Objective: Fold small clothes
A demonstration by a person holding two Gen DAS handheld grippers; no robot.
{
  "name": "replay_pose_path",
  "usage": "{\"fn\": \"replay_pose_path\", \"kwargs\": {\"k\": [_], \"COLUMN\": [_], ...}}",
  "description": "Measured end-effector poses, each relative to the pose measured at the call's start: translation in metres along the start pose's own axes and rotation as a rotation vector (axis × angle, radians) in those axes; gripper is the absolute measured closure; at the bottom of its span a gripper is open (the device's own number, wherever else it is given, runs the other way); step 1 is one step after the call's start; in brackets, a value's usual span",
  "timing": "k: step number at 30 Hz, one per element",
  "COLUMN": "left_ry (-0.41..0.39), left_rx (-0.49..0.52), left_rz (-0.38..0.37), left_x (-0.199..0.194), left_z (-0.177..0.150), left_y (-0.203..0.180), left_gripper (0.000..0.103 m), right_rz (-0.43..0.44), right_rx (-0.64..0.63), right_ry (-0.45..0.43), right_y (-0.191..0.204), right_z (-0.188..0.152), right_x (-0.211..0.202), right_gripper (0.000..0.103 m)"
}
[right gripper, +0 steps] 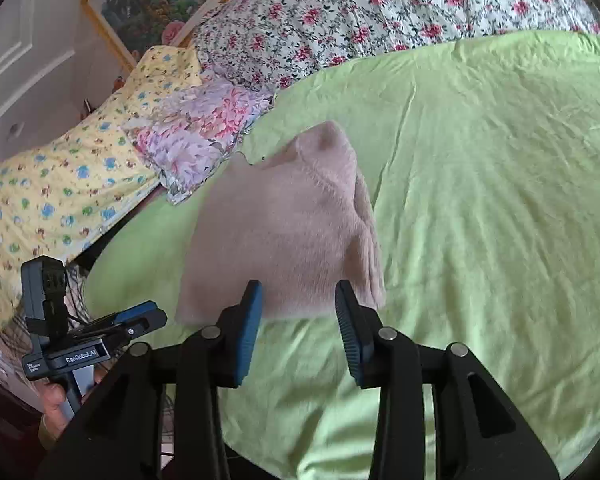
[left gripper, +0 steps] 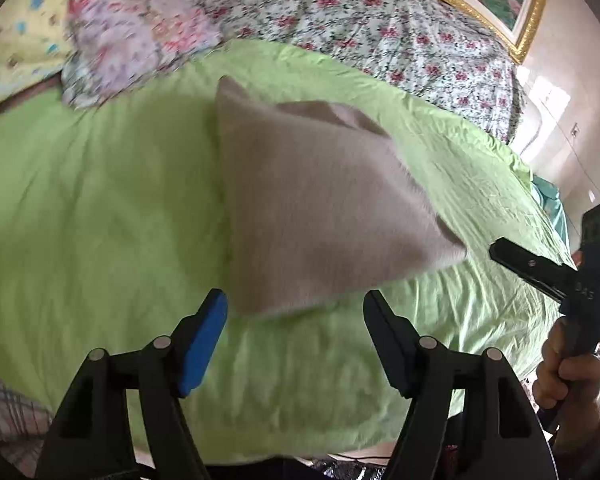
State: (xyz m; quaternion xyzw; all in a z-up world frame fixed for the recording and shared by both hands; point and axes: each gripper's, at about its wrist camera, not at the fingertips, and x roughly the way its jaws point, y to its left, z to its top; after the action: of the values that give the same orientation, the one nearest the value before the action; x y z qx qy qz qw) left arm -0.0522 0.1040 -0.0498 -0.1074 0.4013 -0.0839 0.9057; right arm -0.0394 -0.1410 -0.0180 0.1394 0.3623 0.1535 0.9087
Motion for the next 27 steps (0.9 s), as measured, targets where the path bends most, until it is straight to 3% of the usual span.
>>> {"fn": "replay_pose_path", "kwargs": {"k": [5,9,14,18,21,27], "left_ry": [-0.011,-0.021,-0.027,-0.055,-0.086,-0.065], "left_rx": [0.010,0.003,0.087,0.152,0.147,0.134], "left_rz": [0.074,0.075,0.117,0.159,0.179,0.289], "left_x": [-0.007,-0.011,-0.013,-0.022,-0.031,-0.024], "left_z": [-0.028,-0.044,-0.058,-0.057,-0.047,-0.023], "left_y": [-0.002,-0.002,-0.012,-0.021,-0.020,-0.011], "left_gripper": [0.026,0.022,0.022,0.021,0.018,0.014], "right_rz": [-0.051,-0.097,-0.126,-0.146,-0.170,-0.186], "right_rx": [-0.060,-0.129,-0.179,-0.217,-0.246,-0.291], "right_ry": [0.004,0.013,0.034,0.036,0.037,0.034], "right_y": [0.011,0.022,0.029,0.037,0.044,0.052], "right_z": [-0.025,-0.046,-0.062,-0.060,-0.052,-0.038], "right_x": [-0.010,-0.014,-0.014,-0.014,-0.015,-0.011], "right_gripper": [0.051,0.038,0.029,0.023,0.012,0.005]}}
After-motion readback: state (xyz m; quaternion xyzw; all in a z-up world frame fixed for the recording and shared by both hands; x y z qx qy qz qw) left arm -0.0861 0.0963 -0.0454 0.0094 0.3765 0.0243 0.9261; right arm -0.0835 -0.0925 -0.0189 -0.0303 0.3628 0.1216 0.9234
